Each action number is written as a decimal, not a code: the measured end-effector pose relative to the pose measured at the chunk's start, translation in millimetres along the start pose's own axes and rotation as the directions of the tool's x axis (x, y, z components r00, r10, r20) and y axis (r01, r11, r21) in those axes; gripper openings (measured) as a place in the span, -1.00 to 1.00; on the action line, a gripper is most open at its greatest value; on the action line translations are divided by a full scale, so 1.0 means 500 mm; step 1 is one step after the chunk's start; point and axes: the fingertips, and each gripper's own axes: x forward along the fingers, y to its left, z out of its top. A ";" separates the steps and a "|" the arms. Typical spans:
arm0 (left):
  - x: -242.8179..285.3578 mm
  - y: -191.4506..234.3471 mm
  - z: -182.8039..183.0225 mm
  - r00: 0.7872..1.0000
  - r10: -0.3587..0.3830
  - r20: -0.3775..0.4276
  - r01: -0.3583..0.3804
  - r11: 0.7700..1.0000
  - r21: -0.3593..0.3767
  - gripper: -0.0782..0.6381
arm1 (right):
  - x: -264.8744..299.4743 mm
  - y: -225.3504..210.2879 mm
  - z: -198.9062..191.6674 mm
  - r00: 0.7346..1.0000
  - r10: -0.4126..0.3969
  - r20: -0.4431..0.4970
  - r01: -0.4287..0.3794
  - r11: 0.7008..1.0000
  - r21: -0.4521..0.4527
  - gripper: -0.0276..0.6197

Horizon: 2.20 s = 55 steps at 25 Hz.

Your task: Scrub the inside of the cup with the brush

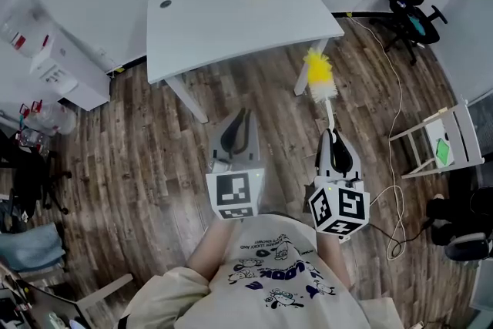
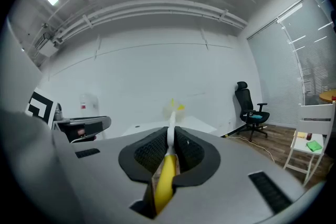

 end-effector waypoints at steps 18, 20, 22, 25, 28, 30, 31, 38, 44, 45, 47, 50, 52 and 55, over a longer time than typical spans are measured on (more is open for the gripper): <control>0.088 0.074 -0.022 0.998 0.060 -0.036 -0.060 0.998 -0.016 -0.67 | 0.118 -0.015 -0.009 0.999 0.013 -0.032 -0.012 0.999 0.031 -0.77; 0.119 0.085 -0.021 0.998 0.057 -0.036 -0.058 0.998 -0.021 -0.67 | 0.145 -0.018 -0.005 0.999 0.007 -0.033 -0.006 1.000 0.027 -0.77; 0.155 0.097 -0.019 0.998 0.049 -0.038 -0.050 0.998 -0.025 -0.67 | 0.178 -0.018 0.002 0.999 0.000 -0.033 0.001 1.000 0.025 -0.77; 0.215 0.112 -0.009 0.999 0.033 -0.039 -0.035 0.999 -0.032 -0.67 | 0.235 -0.016 0.016 0.999 -0.003 -0.037 0.004 1.000 0.025 -0.77; 0.273 0.128 0.013 0.999 0.010 -0.032 -0.011 1.000 -0.024 -0.67 | 0.295 -0.009 0.040 0.999 -0.010 -0.033 0.010 1.000 0.023 -0.77; 0.309 0.148 0.028 1.000 -0.001 -0.028 0.000 1.000 -0.022 -0.67 | 0.334 0.000 0.057 0.999 -0.015 -0.029 0.016 1.000 0.021 -0.77; 0.328 0.160 0.034 1.000 -0.004 -0.026 0.004 1.000 -0.021 -0.67 | 0.354 0.005 0.064 1.000 -0.017 -0.026 0.017 1.000 0.020 -0.77; 0.443 0.246 0.048 1.000 -0.008 -0.016 0.008 1.000 -0.020 -0.67 | 0.483 0.035 0.084 1.000 -0.026 -0.009 0.026 1.000 0.018 -0.77; 0.502 0.296 0.046 1.000 -0.007 -0.025 0.006 1.000 -0.026 -0.67 | 0.554 0.049 0.084 0.999 -0.036 -0.019 0.036 0.999 0.021 -0.77; 0.506 0.301 0.045 1.000 -0.007 -0.026 0.006 1.000 -0.025 -0.67 | 0.562 0.051 0.082 0.999 -0.037 -0.022 0.037 0.999 0.022 -0.77; 0.516 0.310 0.039 0.999 -0.004 -0.032 0.004 1.000 -0.025 -0.67 | 0.576 0.051 0.080 0.999 -0.038 -0.028 0.039 0.999 0.022 -0.77; 0.535 0.317 0.024 0.999 0.003 -0.050 -0.005 1.000 -0.029 -0.67 | 0.593 0.046 0.075 0.998 -0.038 -0.040 0.039 0.999 0.021 -0.77; 0.546 0.317 0.020 0.998 0.007 -0.058 -0.009 0.999 -0.033 -0.67 | 0.603 0.040 0.071 0.998 -0.037 -0.049 0.038 0.999 0.023 -0.77; 0.562 0.320 0.015 0.998 0.012 -0.067 -0.014 0.999 -0.033 -0.67 | 0.623 0.035 0.065 0.998 -0.031 -0.062 0.033 0.999 0.029 -0.77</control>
